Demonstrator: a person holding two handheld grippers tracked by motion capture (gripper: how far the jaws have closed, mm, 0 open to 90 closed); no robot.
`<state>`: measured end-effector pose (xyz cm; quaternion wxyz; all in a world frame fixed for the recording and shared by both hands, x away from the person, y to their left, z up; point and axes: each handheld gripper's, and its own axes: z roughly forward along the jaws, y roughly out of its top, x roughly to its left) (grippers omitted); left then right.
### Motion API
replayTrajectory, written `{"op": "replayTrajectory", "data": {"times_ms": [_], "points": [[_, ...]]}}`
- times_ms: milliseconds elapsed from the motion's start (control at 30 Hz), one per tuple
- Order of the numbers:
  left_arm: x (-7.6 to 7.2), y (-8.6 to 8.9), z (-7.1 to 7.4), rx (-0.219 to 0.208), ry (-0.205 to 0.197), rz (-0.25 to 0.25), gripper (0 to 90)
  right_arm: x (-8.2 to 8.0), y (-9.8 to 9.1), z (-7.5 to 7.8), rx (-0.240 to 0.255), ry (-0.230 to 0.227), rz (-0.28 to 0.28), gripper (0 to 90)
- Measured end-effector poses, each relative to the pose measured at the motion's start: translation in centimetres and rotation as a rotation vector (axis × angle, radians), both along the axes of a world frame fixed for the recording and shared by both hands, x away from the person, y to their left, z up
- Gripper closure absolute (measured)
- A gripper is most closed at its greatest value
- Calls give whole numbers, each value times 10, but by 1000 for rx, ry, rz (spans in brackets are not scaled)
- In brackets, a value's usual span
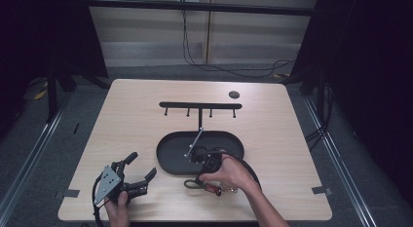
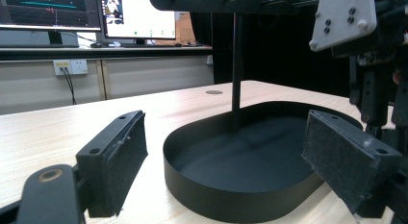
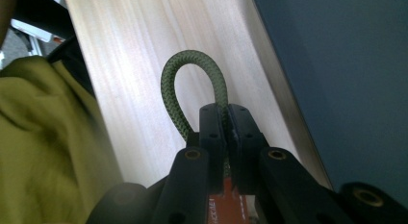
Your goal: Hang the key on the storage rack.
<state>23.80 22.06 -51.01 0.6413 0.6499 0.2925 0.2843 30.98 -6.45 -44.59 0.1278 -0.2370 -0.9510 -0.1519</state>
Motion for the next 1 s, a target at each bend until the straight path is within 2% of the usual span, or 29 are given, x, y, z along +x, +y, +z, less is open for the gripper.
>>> {"op": "replayTrajectory", "data": {"times_ms": [100,133,333,467,500,567,733,1000], "points": [[0,0,0,1,0,0,154,1,-3,5,4,7,-6,858],[0,0,0,1,0,0,154,3,-6,11,16,15,-16,858],[0,0,0,0,0,0,154,7,-15,21,43,13,-31,858],[0,0,0,0,0,0,154,9,-21,27,59,32,-45,858],[0,0,0,1,0,0,154,10,-22,27,62,25,-27,857],[0,0,0,0,0,0,154,10,-22,30,57,32,-30,858],[0,0,0,0,0,0,154,12,-25,39,66,12,-30,858],[0,0,0,1,0,0,154,16,-34,51,75,6,-68,857]]}}
